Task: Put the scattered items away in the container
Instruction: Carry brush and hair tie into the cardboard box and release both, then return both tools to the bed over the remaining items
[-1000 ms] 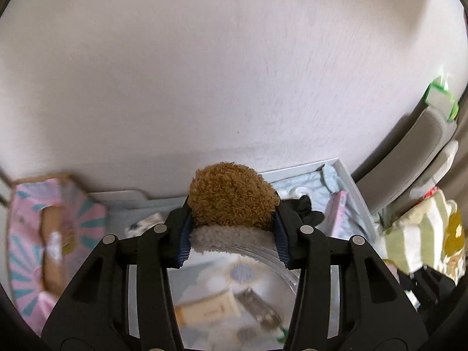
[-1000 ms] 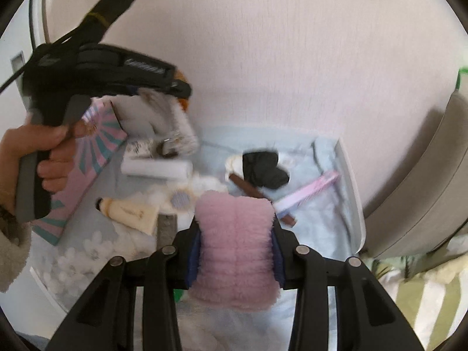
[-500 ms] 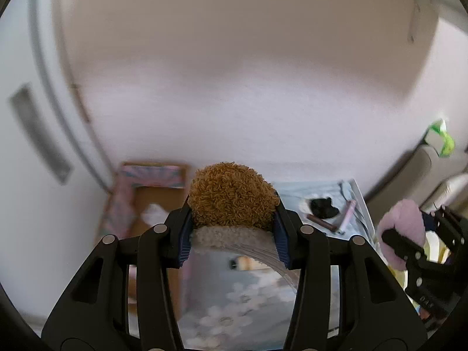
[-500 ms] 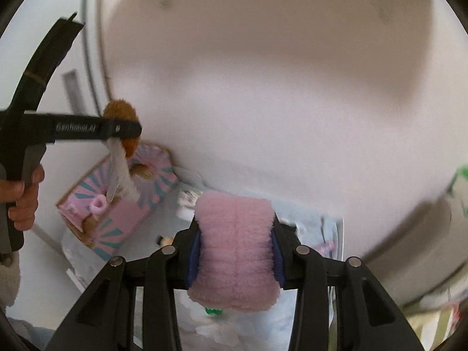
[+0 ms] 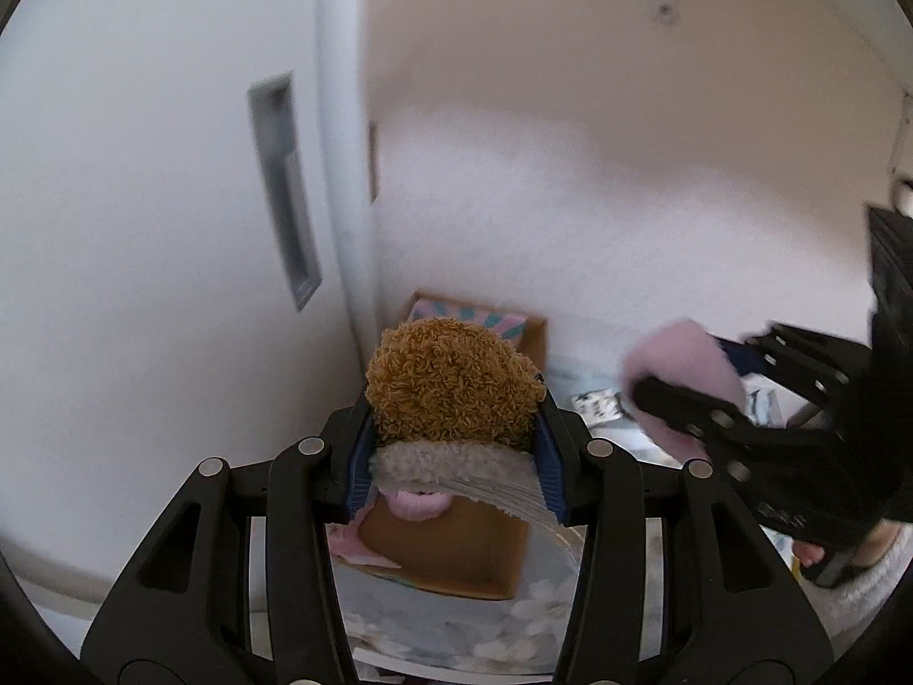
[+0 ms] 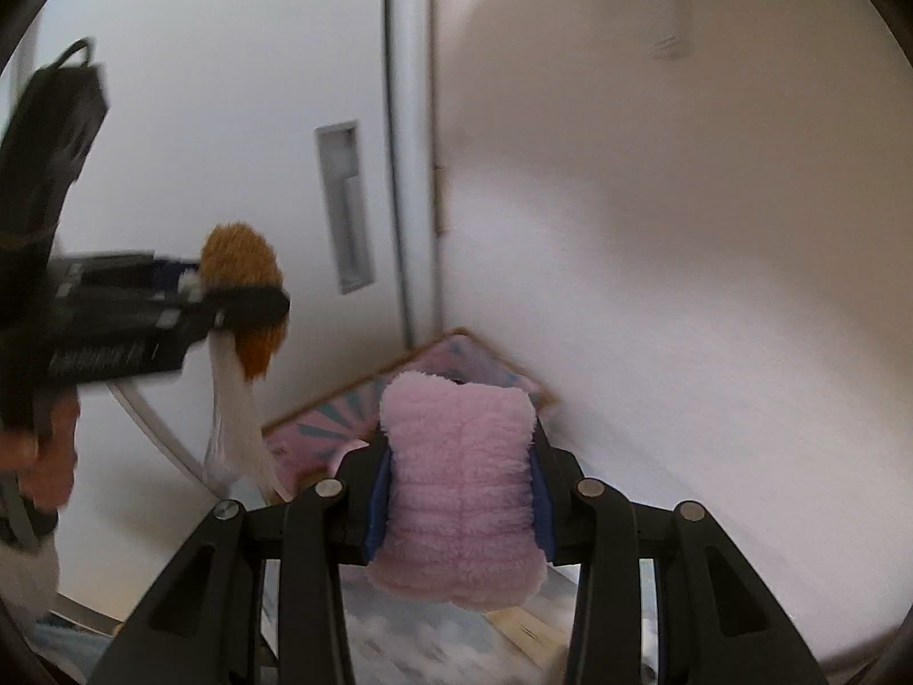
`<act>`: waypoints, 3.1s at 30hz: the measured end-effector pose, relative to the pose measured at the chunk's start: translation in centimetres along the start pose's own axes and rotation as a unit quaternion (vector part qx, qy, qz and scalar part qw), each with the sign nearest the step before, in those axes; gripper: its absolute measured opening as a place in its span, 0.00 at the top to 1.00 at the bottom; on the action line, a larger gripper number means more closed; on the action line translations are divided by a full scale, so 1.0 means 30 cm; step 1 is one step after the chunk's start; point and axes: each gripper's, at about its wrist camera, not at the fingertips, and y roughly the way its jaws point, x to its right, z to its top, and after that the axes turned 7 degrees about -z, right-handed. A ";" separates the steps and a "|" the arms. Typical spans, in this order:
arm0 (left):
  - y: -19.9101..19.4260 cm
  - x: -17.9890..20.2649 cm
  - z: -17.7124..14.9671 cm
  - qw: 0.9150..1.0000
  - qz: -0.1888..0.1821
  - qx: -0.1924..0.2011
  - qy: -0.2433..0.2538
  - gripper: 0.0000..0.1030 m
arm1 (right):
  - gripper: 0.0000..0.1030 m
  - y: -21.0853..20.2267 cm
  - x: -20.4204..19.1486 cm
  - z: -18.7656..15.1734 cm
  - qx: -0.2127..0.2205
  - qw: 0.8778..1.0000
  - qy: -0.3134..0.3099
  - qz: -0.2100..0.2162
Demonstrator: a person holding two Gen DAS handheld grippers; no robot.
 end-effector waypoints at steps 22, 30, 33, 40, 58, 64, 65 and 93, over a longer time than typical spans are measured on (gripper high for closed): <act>0.507 -0.175 -0.278 0.994 -0.008 -0.105 0.005 0.53 | 0.63 0.711 -0.122 -0.146 -0.150 0.988 -0.021 0.033; 0.509 -0.202 -0.285 0.993 -0.006 -0.115 0.000 0.18 | 0.46 0.767 -0.088 -0.162 -0.163 0.986 0.000 0.017; 0.490 -0.203 -0.280 0.994 -0.009 -0.106 -0.002 0.16 | 0.39 0.744 -0.060 -0.161 -0.153 0.988 0.022 0.026; 0.425 -0.164 -0.236 0.996 -0.005 -0.088 0.012 0.14 | 0.38 0.634 -0.009 -0.146 -0.125 0.990 0.054 0.019; 0.236 0.212 -0.044 0.990 -0.103 -0.040 0.083 0.08 | 0.38 -0.034 0.251 -0.259 -0.048 0.980 0.154 -0.112; 0.237 0.401 -0.015 0.979 -0.137 -0.024 0.146 0.04 | 0.25 -0.283 0.427 -0.375 -0.025 0.956 0.215 -0.200; 0.247 0.427 -0.012 0.978 -0.141 -0.027 0.154 0.03 | 0.25 -0.322 0.461 -0.403 -0.024 0.950 0.225 -0.217; 0.715 0.654 -0.468 0.924 -0.133 -0.200 0.297 0.02 | 0.25 -0.119 0.360 -0.960 -0.139 0.944 0.251 -0.163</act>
